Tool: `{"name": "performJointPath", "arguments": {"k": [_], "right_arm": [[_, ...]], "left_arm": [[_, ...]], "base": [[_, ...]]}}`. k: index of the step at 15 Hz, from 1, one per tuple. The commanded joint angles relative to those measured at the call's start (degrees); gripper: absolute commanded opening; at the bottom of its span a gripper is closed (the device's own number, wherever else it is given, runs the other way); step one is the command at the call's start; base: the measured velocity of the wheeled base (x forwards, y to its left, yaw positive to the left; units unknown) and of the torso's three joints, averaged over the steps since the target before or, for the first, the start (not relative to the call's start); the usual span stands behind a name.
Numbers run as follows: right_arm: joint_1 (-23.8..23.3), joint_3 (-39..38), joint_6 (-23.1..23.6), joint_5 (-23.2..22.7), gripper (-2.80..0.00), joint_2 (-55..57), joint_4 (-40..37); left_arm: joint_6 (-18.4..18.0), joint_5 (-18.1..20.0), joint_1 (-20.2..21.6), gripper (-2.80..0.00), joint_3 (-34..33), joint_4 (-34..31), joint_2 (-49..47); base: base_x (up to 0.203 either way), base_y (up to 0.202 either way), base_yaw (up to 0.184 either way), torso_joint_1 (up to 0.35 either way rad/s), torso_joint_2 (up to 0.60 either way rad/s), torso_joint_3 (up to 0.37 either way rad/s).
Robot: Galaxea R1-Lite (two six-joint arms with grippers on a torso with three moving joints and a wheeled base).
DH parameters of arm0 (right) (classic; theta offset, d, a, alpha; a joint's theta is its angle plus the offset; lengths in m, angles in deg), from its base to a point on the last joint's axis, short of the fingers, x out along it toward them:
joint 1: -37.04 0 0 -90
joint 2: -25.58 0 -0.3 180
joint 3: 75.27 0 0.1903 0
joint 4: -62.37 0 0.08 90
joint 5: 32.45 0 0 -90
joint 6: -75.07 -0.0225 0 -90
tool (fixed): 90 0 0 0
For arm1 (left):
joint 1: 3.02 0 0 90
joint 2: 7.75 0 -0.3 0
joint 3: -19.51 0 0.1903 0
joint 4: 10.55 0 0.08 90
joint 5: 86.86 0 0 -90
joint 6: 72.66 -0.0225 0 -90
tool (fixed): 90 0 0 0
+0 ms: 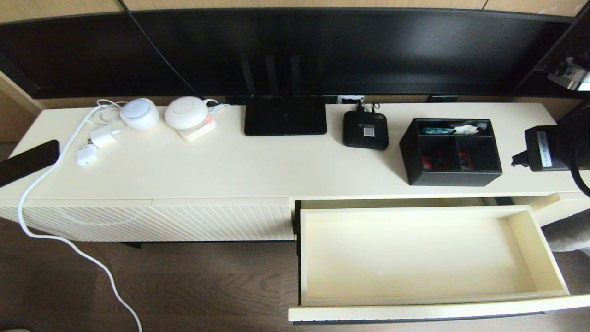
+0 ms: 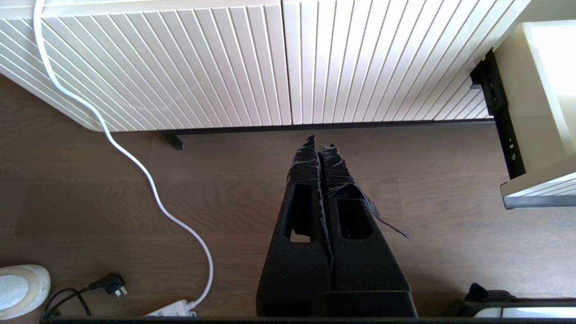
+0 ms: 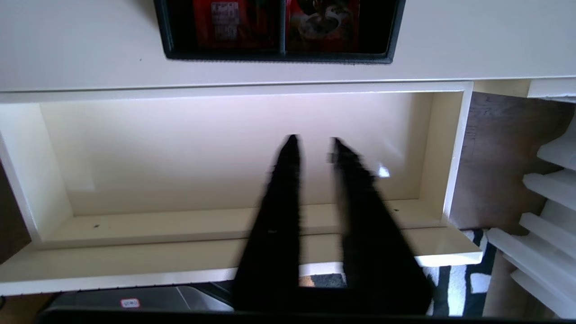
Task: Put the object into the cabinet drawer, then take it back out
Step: Put the storage box in the drawer
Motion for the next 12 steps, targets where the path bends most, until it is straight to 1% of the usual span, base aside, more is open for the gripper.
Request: {"name": "performJointPath", "arguments": {"k": [1, 4, 7, 12], "right_arm": [[-0.2, 3.6, -0.9, 0.3, 0.0, 5.0, -1.2], [-1.0, 7.4, -2.8, 0.3, 0.0, 10.1, -1.5], [-2.4, 11.4, -3.1, -0.4, 0.0, 14.7, -1.4], [-3.5, 15.8, -2.8, -0.9, 0.0, 19.6, -0.5]], "left_arm": [[0.0, 0.0, 0.0, -2.8, 0.0, 0.0, -0.1], [0.0, 0.0, 0.0, -2.8, 0.0, 0.0, -0.1], [0.0, 0.0, 0.0, -2.8, 0.0, 0.0, 0.0], [0.0, 0.0, 0.0, -2.8, 0.0, 0.0, -0.1]], "base": [[0.0, 0.0, 0.0, 0.0, 0.0, 0.0], [0.0, 0.0, 0.0, 0.0, 0.0, 0.0], [0.0, 0.0, 0.0, 0.0, 0.0, 0.0], [0.0, 0.0, 0.0, 0.0, 0.0, 0.0]]}}
